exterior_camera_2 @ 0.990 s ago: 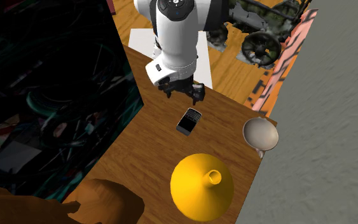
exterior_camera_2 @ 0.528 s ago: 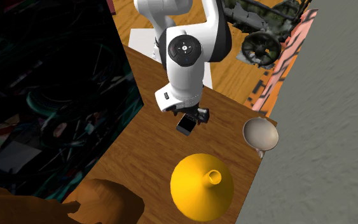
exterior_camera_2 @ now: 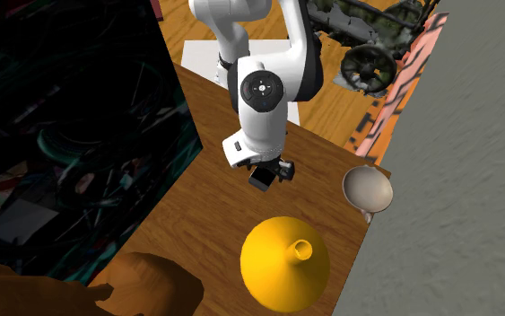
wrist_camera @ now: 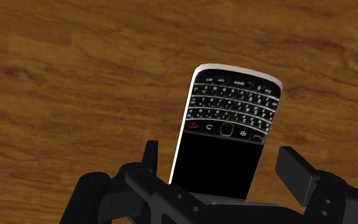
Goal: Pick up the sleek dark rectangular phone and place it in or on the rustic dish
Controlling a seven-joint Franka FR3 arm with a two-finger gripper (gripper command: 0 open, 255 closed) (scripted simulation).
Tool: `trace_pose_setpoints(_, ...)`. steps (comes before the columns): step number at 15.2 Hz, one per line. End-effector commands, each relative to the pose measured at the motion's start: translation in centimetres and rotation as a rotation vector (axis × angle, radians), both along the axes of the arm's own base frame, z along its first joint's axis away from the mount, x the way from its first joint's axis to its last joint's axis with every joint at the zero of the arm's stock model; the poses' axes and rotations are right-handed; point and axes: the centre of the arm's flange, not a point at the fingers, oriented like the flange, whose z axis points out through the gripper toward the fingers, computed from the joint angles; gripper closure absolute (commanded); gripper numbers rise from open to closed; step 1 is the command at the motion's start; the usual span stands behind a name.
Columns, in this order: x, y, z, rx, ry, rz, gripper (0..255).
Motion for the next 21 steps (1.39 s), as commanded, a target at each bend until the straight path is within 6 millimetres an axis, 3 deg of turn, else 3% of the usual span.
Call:
trace_pose_setpoints(1,-0.1,0.0,-0.1,0.0,-0.001,0.0,0)
trace_pose_setpoints(6,-0.1,0.0,-0.1,0.0,-0.001,0.0,0)
trace_pose_setpoints(7,-0.1,0.0,-0.1,0.0,-0.001,0.0,255)
trace_pose_setpoints(16,-0.1,0.0,-0.1,0.0,-0.001,0.0,255)
trace_pose_setpoints(21,-0.1,0.0,2.5,0.0,-0.001,0.0,255)
